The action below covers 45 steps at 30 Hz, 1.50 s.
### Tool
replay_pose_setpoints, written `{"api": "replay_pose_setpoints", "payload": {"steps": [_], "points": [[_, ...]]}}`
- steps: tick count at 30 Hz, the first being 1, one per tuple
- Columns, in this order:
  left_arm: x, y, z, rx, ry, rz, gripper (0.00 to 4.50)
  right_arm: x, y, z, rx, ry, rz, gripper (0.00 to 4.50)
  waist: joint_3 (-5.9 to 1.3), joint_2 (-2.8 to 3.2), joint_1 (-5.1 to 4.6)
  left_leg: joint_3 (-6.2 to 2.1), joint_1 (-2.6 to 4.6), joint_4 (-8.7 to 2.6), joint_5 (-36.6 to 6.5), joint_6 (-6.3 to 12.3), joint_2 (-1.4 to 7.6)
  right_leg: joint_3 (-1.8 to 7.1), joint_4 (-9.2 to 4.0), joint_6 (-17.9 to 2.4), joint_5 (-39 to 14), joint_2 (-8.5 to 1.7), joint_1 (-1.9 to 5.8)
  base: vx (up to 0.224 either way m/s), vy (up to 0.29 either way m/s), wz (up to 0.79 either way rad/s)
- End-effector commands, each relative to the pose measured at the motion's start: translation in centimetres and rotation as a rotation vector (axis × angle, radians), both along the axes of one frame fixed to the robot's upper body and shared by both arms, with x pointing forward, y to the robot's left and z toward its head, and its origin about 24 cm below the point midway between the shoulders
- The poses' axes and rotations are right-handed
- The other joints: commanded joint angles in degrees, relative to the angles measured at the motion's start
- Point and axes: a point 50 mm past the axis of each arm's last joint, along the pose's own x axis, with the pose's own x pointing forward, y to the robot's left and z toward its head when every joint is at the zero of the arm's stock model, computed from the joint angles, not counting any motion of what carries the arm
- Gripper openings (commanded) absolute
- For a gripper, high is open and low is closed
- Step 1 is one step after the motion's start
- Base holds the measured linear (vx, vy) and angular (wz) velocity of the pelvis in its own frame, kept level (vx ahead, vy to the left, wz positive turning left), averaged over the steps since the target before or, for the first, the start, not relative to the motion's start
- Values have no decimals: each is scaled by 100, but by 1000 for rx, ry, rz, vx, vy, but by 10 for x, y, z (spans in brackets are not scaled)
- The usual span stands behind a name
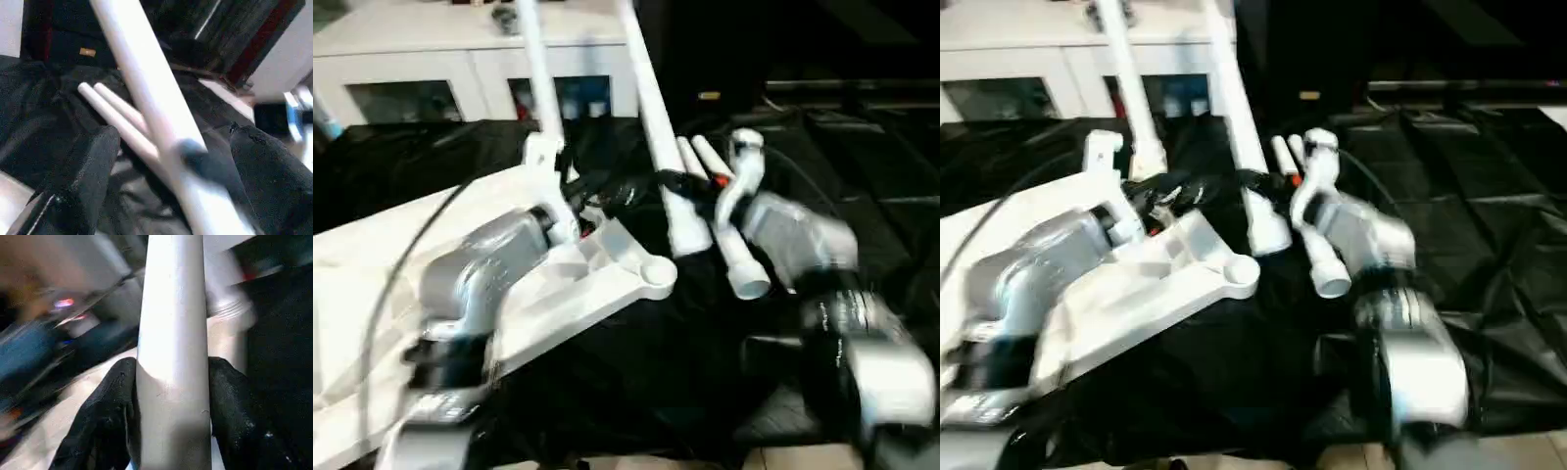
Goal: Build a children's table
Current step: Pick table leg
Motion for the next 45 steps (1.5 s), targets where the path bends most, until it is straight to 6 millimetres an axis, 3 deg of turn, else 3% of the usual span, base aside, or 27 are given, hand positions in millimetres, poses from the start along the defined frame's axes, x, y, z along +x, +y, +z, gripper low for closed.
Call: {"api": "replay_pose_setpoints", "payload": {"steps": [1, 2, 3, 5, 11, 12, 14, 20, 26, 34, 35, 36, 37, 38, 40, 45], "points": [[6, 0, 6, -42, -4, 28, 408, -6, 5, 19, 46, -87, 77, 184, -482, -33, 35, -92, 103, -326, -957, 312, 230, 210, -432, -1299, -739, -315, 340, 0, 0, 0], [8, -6, 12, -107, -1, 20, 408, -14, 10, 20, 60, -102, 119, 184, -457, -44, 47, -79, 103, -330, -1011, 281, 207, 216, -487, -1212, -923, -303, 339, 0, 0, 0], [8, -8, 15, -139, 2, 13, 408, -16, 11, 20, 60, -105, 129, 184, -473, -17, 52, -97, 117, -330, -1022, 249, 224, 225, -472, -1215, -939, -325, 334, 0, 0, 0], [5, -15, 20, -184, 1, -33, 408, -19, 15, 20, 55, -116, 149, 184, -463, -40, 44, -106, 90, -347, -1030, 214, 224, 213, -471, -1225, -993, -326, 340, 0, 0, 0], [4, -22, 19, -190, 33, -54, 408, -28, 20, 22, 39, -130, 185, 184, -456, -44, 53, -110, 99, -355, -1018, 175, 225, 222, -491, -1114, -1103, -320, 323, 0, 0, 0], [5, -22, 18, -189, 38, -43, 372, -28, 21, 22, 35, -131, 183, 184, -460, -39, 57, -110, 101, -355, -1004, 164, 229, 223, -487, -1105, -1061, -323, 323, 0, 0, 0], [5, -20, 19, -199, 40, -20, 372, -28, 21, 22, 30, -132, 176, 184, -459, -70, 50, -107, 97, -356, -1005, 168, 225, 220, -495, -1115, -1047, -324, 324, 0, 0, 0], [10, -13, 19, -198, 59, 84, 321, -27, 23, 22, -14, -148, 152, 184, -456, -61, 52, -108, 88, -353, -933, 185, 224, 220, -491, -1096, -1009, -328, 325, 0, 0, 0], [21, -1, 19, -210, 99, 228, 257, -24, 32, 24, -57, -167, 116, 184, -453, -51, 51, -119, 94, -366, -1033, 112, 218, 220, -518, -947, -1203, -326, 316, 0, 0, 0], [19, 0, 20, -213, 105, 225, 195, -22, 40, 30, -70, -187, 119, 183, -470, 5, 60, -127, 83, -357, -916, 163, 228, 209, -468, -1158, -628, -322, 318, 0, 0, 0], [20, 0, 22, -218, 89, 195, 191, -21, 41, 30, -69, -168, 124, 239, -469, 3, 56, -130, 90, -359, -965, 154, 225, 207, -471, -1168, -664, -324, 319, 0, 0, 0], [20, 0, 23, -221, 82, 181, 191, -21, 42, 30, -66, -158, 128, 239, -469, 6, 57, -133, 89, -365, -977, 145, 228, 207, -469, -1167, -685, -329, 322, 0, 0, 0], [19, 0, 24, -224, 71, 156, 191, -21, 41, 30, -62, -150, 139, 239, -468, 46, 62, -137, 99, -366, -1002, 124, 230, 206, -465, -1167, -710, -327, 313, 0, 0, 0], [17, -1, 26, -225, 45, 110, 189, -22, 40, 30, -58, -142, 158, 261, -461, 12, 50, -133, 96, -370, -1027, 117, 219, 207, -478, -1153, -727, -317, 324, 0, 0, 0], [15, -2, 29, -238, 19, 36, 185, -24, 37, 29, -72, -138, 193, 279, -461, 55, 50, -137, 100, -372, -1065, 86, 225, 210, -466, -1159, -715, -327, 321, 0, 0, 0], [10, -4, 38, -281, -50, -128, 183, -35, 29, 30, -62, -113, 348, 310, -470, 45, 82, -129, 102, -359, -997, 118, 219, 208, -448, -1240, -481, -315, 350, 0, 0, 0]]}}
